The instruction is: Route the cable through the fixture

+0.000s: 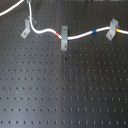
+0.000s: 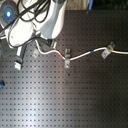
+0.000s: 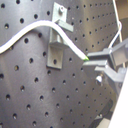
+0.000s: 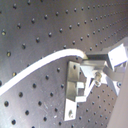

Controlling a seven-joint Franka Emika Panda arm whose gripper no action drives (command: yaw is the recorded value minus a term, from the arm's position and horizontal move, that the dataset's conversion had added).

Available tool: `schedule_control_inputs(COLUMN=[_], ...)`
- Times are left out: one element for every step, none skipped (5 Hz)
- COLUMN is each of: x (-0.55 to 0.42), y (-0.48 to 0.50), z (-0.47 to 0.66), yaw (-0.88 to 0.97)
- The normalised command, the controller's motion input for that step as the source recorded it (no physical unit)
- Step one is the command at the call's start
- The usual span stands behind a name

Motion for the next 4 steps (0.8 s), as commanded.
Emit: schedule_control_inputs(x=[0.011, 0.105, 0.26, 0.06], y=[0.47, 0.504, 0.328, 0.017], z=[0.4, 0.31, 0.63, 0.09], yaw=[0.22, 0.28, 0.19, 0.0])
